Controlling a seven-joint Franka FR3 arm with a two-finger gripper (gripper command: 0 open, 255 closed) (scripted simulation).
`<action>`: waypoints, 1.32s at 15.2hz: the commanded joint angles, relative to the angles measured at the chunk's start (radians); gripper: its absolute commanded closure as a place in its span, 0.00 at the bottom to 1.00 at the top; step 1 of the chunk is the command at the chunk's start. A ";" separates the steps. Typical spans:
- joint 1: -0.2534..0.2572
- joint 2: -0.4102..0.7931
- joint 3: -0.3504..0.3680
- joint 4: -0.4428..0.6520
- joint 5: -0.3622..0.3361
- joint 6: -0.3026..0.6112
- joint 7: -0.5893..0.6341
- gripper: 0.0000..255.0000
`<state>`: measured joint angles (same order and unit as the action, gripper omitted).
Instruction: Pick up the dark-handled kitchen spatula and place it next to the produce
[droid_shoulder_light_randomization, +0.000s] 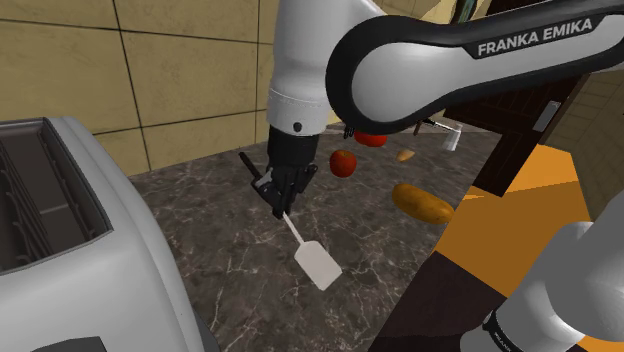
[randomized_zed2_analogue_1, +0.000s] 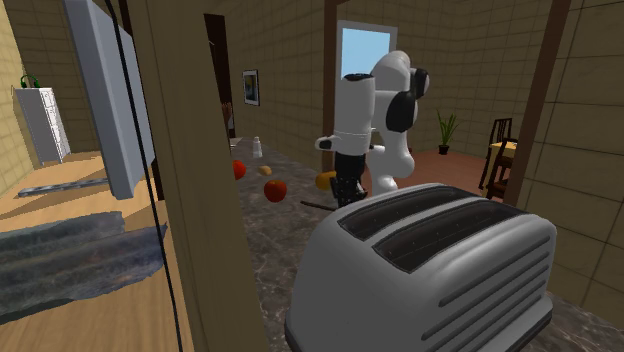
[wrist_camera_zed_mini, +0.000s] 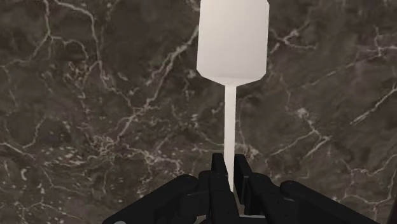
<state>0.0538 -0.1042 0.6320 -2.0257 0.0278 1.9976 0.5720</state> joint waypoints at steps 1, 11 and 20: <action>0.000 -0.003 -0.001 0.024 0.002 -0.027 -0.002 1.00; -0.003 -0.017 -0.008 0.146 0.009 -0.160 -0.010 1.00; -0.006 -0.008 -0.009 0.262 0.003 -0.269 -0.009 1.00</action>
<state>0.0480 -0.1159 0.6215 -1.7737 0.0325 1.7362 0.5615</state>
